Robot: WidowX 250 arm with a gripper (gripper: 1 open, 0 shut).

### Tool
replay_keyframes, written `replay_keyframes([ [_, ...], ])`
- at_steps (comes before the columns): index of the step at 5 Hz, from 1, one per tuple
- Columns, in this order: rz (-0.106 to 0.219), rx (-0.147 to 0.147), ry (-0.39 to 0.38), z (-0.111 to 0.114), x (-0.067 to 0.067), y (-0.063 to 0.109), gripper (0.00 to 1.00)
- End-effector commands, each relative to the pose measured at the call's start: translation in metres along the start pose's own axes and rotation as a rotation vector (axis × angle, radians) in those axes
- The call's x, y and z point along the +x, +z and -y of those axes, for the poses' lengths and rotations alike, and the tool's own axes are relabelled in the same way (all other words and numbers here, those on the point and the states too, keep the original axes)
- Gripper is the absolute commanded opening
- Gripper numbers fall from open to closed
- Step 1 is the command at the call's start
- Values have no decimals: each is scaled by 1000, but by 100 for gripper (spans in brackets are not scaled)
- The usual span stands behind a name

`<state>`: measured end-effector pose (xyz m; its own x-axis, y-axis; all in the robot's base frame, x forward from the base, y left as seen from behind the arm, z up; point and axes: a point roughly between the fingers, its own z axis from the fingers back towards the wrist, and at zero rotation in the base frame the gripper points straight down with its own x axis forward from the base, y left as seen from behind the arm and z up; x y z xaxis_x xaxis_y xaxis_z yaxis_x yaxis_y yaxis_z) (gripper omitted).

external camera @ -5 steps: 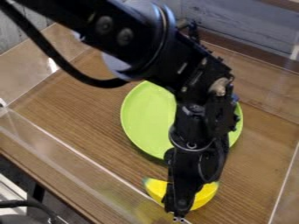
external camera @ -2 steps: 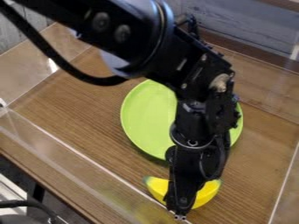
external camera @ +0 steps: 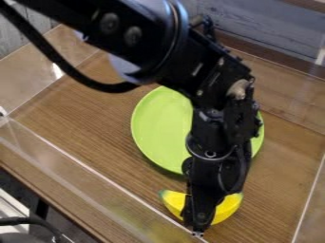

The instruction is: Put the banana in the green plate

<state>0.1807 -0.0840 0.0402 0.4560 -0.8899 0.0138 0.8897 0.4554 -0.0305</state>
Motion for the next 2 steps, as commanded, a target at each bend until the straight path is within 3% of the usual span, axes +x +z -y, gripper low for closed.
replay_keyframes([
  [1, 33, 26, 8, -7, 5, 6, 0],
  [2, 35, 26, 9, -8, 5, 4, 0],
])
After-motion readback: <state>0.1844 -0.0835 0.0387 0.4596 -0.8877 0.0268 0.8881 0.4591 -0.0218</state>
